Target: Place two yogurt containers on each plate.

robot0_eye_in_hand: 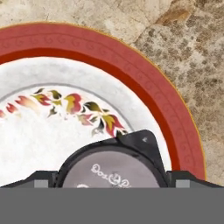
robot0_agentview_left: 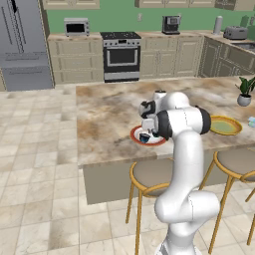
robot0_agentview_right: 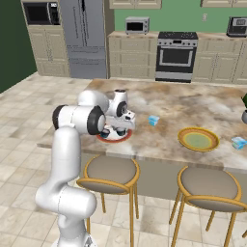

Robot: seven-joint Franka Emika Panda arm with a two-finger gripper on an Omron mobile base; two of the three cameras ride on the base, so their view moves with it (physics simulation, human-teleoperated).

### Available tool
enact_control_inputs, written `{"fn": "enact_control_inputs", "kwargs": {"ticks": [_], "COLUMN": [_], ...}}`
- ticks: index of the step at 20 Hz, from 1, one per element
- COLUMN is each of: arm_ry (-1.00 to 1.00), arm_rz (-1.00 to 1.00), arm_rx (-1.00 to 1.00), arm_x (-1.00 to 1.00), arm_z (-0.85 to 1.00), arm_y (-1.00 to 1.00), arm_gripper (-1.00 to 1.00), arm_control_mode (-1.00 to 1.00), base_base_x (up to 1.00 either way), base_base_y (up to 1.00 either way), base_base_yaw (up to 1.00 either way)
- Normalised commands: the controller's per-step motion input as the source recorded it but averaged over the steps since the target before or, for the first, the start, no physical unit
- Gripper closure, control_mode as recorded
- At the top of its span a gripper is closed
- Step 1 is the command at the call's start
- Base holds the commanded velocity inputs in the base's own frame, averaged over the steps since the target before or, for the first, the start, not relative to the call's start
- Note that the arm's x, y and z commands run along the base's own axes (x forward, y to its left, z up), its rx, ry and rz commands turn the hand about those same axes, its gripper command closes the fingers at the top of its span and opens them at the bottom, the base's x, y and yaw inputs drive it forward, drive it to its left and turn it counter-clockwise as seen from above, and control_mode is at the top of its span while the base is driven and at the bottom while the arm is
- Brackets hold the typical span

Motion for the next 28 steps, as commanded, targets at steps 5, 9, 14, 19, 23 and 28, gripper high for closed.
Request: {"fn": "enact_control_inputs", "kwargs": {"ticks": [5,9,14,19,23,28], "arm_ry": [0.00,-0.01,0.00,0.00,-0.01,-0.13], "arm_rz": [0.00,-0.04,-0.07,-0.05,-0.05,-0.01], "arm_rx": [0.00,0.01,0.03,0.04,0.02,0.00], "arm_x": [0.00,0.00,0.00,0.00,0.15,0.16], "arm_z": [0.30,0.45,0.50,0.21,0.01,0.00], "arm_y": [-0.05,-0.19,-0.39,-0.60,-0.57,-0.36], "arm_gripper": [-1.00,-1.00,-1.00,-1.00,-1.00,-1.00], "arm_control_mode": [-1.00,-1.00,-1.00,-1.00,-1.00,-1.00], "base_base_x": [0.00,0.00,0.00,0.00,0.00,0.00], "base_base_y": [0.00,0.00,0.00,0.00,0.00,0.00], "base_base_yaw": [0.00,0.00,0.00,0.00,0.00,0.00]}}
